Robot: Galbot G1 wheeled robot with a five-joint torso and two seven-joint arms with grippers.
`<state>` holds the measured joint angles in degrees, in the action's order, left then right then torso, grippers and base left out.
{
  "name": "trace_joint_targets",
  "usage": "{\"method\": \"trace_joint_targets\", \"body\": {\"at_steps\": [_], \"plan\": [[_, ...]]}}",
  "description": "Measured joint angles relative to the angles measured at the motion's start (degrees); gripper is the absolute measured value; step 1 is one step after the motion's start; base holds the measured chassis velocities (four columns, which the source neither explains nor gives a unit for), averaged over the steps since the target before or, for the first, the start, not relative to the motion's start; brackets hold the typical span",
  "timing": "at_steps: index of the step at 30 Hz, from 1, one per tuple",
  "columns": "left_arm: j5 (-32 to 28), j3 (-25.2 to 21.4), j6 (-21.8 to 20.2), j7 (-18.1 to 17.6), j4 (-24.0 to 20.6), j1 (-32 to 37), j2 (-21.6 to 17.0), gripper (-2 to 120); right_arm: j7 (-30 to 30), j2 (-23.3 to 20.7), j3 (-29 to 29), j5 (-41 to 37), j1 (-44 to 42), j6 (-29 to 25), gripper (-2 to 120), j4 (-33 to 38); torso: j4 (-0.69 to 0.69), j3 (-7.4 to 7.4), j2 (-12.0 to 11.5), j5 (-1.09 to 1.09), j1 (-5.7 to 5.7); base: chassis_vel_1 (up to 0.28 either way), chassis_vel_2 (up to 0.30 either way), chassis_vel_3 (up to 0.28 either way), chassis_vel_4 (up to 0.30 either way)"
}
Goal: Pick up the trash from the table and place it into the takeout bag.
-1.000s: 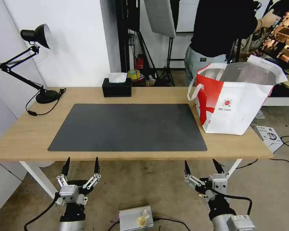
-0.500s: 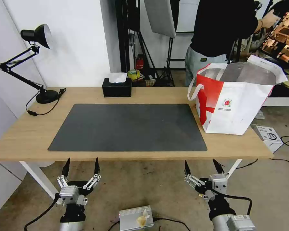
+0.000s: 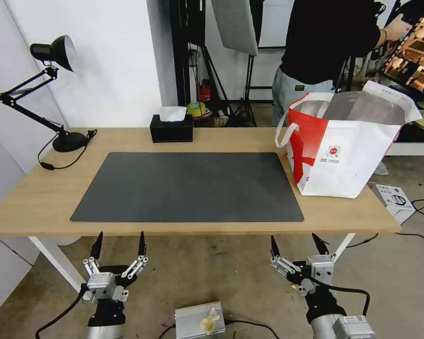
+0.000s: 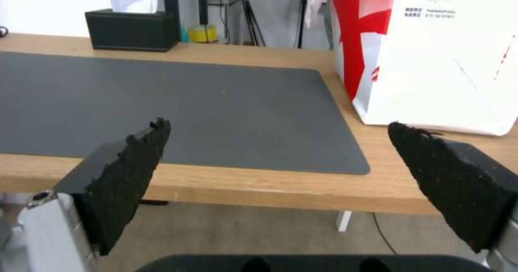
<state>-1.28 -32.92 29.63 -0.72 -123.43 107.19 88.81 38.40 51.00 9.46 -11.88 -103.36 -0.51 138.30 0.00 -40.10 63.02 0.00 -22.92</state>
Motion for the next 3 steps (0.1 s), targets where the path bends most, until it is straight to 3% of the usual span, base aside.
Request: {"method": "trace_joint_targets", "body": {"at_steps": [3], "plan": [[0.0, 0.0, 0.0, 0.0, 0.0, 0.0, 0.0, 100, 0.0, 0.0, 0.0, 0.0, 0.0, 0.0, 100, 0.0, 0.0, 0.0, 0.0, 0.0, 0.0, 0.0, 0.0, 0.0, 0.0]]}}
